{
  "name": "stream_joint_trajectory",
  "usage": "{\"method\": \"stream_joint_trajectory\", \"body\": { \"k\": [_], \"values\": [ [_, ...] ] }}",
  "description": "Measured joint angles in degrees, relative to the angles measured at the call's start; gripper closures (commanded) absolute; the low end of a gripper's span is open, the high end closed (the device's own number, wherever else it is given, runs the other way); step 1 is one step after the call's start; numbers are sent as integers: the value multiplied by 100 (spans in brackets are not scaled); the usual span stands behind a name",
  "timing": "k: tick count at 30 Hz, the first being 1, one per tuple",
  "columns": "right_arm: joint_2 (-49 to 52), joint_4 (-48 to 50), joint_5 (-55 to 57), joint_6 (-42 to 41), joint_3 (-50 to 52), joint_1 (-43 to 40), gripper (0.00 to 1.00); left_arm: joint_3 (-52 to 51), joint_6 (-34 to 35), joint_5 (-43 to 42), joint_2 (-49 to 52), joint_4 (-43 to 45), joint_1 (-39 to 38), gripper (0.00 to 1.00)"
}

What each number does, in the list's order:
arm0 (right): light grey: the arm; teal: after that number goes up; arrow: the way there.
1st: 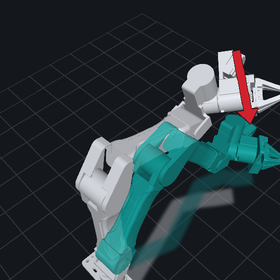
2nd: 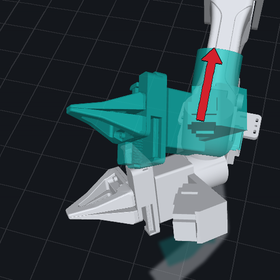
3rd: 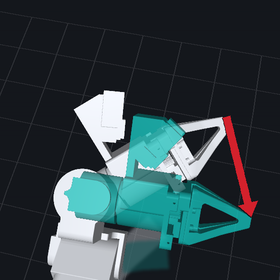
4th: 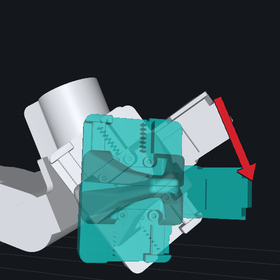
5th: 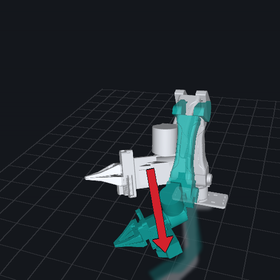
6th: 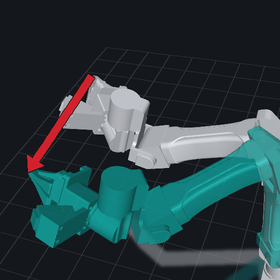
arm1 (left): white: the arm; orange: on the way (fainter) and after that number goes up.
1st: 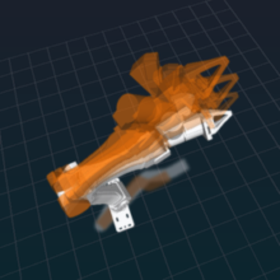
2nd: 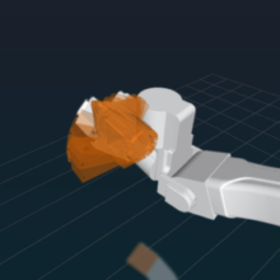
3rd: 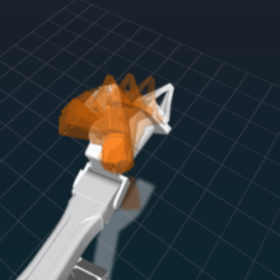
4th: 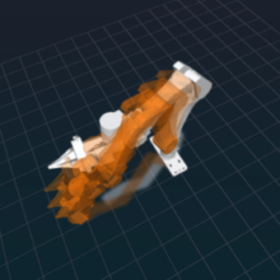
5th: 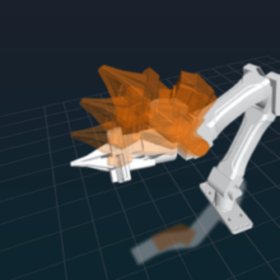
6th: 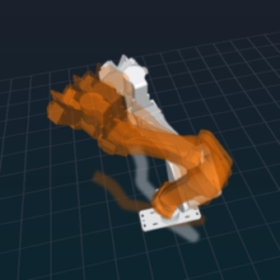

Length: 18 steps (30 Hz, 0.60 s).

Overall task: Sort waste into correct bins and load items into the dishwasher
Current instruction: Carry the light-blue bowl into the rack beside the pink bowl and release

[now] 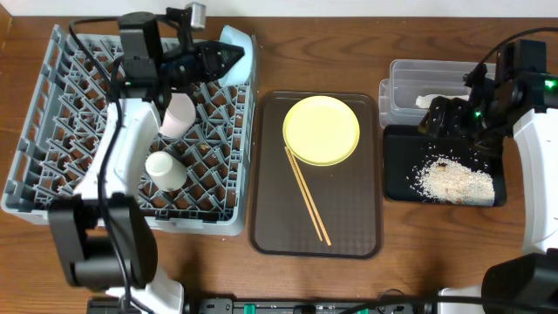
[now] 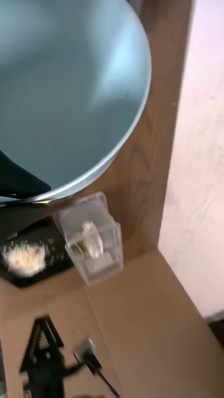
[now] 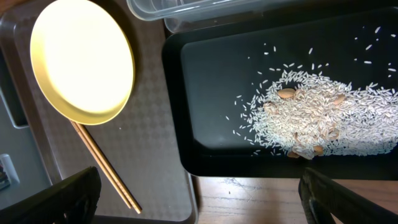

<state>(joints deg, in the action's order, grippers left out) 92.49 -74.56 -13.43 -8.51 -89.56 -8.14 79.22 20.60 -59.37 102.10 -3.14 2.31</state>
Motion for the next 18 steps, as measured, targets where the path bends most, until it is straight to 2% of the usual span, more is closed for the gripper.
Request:
{"method": "stream_joint_trajectory", "body": {
  "k": [8, 18],
  "values": [
    [0, 0, -2, 0, 0, 0, 1, 0, 1224, -527, 804, 337, 516, 92],
    [0, 2, 0, 0, 0, 0, 1, 0, 1528, -839, 901, 382, 763, 92]
  ]
}}
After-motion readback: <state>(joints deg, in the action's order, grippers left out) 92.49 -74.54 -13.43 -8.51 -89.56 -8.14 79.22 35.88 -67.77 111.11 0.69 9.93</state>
